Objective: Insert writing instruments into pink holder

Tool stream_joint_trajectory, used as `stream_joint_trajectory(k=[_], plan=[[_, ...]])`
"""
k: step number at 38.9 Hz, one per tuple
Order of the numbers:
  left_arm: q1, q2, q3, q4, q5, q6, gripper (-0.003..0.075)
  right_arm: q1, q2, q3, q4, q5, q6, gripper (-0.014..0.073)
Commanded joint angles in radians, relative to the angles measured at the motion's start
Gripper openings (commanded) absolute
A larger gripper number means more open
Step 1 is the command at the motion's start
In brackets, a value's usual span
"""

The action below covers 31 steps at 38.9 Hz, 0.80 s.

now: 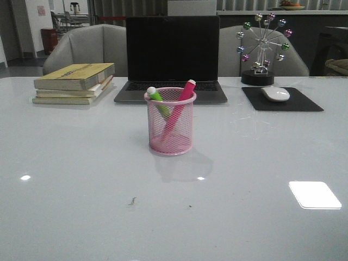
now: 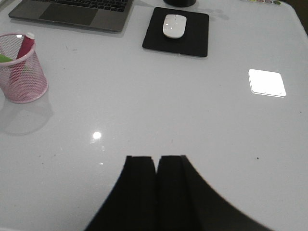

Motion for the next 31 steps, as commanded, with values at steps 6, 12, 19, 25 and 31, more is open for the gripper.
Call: stream_joint_trajectory(k=[6,12,19,25,31], plan=[[0.001,0.01,-0.028,-0.011,-0.09,-0.003,0.033,-0.005,0.006,-0.024,0.007,-0.074,-0.002,0.0024],[0.001,0.01,-0.028,-0.011,-0.09,-0.003,0.033,-0.005,0.006,-0.024,0.007,-0.073,-0.002,0.0024],[0.001,0.01,-0.028,-0.011,-0.09,-0.003,0.033,-0.005,-0.011,0.014,0.007,-0.141,0.0,0.0024],[0.001,0.01,-0.028,-0.011,-0.09,-0.003,0.033,-0.005,-0.084,0.093,0.005,-0.258,0.036,0.0024],[0.001,0.01,-0.028,-0.011,-0.09,-0.003,0.033,-0.005,-0.155,0.174,-0.045,-0.353,0.107,0.0024]])
